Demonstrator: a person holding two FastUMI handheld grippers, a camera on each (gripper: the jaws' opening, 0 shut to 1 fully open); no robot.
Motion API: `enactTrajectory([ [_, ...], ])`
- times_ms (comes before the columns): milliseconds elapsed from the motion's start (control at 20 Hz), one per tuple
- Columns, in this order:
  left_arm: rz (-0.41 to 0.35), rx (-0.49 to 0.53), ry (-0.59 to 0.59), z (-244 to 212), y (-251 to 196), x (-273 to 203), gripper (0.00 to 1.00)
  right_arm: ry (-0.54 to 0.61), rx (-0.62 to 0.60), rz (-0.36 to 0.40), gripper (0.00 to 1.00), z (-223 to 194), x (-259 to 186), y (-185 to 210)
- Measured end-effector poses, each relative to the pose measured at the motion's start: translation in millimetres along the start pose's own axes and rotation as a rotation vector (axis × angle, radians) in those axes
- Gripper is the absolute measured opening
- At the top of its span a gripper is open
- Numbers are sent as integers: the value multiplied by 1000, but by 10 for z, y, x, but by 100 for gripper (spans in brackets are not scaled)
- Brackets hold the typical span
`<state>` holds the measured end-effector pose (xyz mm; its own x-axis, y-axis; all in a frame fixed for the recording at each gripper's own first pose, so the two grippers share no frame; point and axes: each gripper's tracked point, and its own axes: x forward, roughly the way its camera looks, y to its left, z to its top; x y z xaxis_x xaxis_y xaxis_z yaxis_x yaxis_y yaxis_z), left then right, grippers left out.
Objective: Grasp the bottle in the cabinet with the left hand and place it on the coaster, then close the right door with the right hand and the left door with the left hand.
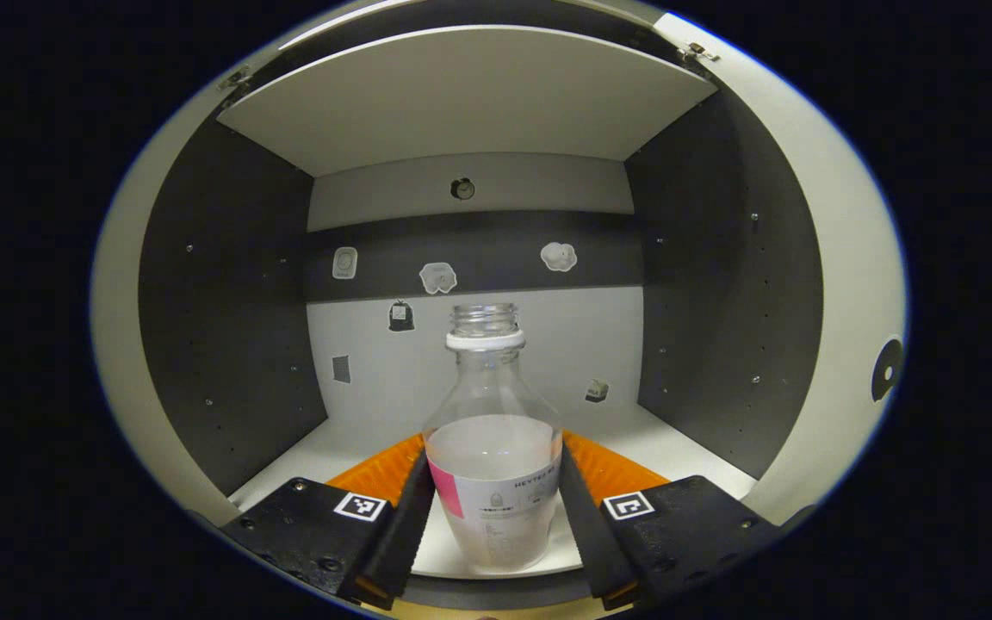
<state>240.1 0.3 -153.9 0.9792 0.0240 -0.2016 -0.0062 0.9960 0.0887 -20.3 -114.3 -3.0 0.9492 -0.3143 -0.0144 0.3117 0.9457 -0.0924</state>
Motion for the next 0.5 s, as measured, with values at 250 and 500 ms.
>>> enactTrajectory([
  [250, -51, 28, -38, -33, 19, -668, 77, -19, 19, 66, 99, 46, -26, 66],
  [500, -44, 128, -21, -419, 95, -1405, 77, -36, 24, 130, 99, 84, -106, 98],
])
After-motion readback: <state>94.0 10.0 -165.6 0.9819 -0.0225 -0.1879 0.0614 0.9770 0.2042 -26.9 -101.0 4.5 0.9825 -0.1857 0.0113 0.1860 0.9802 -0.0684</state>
